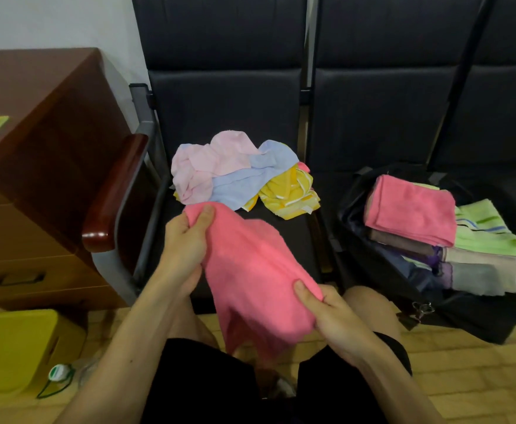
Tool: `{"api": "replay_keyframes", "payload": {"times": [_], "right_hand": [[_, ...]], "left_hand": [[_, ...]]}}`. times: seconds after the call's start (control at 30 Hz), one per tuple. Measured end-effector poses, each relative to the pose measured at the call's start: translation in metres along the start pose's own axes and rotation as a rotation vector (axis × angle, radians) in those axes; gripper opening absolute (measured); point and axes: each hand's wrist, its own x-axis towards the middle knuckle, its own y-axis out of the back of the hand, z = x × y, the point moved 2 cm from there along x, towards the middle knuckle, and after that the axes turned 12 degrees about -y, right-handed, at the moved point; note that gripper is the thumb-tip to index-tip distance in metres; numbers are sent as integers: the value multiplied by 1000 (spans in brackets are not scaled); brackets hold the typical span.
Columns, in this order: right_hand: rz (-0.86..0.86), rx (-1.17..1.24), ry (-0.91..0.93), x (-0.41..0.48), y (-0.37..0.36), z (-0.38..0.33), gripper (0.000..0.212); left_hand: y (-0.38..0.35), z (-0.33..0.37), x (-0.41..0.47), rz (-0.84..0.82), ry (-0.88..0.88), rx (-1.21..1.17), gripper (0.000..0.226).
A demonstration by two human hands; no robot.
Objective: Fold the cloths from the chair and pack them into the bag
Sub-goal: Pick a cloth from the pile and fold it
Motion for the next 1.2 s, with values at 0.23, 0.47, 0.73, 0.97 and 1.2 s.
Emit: {"api": "replay_keyframes", "payload": {"times": [0.23, 0.47, 0.73, 0.97, 1.2], "right_hand": [[-97, 372, -50, -12, -6, -61, 22], [-144, 634, -102, 3, 0, -101, 37], [-288, 612, -275, 6, 5, -43, 84], [58, 214, 55, 9, 29, -64, 20], [156, -90, 262, -3, 23, -97, 20]], "left_hand": [[-7, -8, -27, -255, 432, -491, 70], [-16, -29, -80, -605, 580, -592, 61], [-20, -3, -48, -305, 496, -409, 37], [-16, 4, -26, -126, 195, -144, 28], [-14, 27, -20, -155, 86, 5, 29]]}}
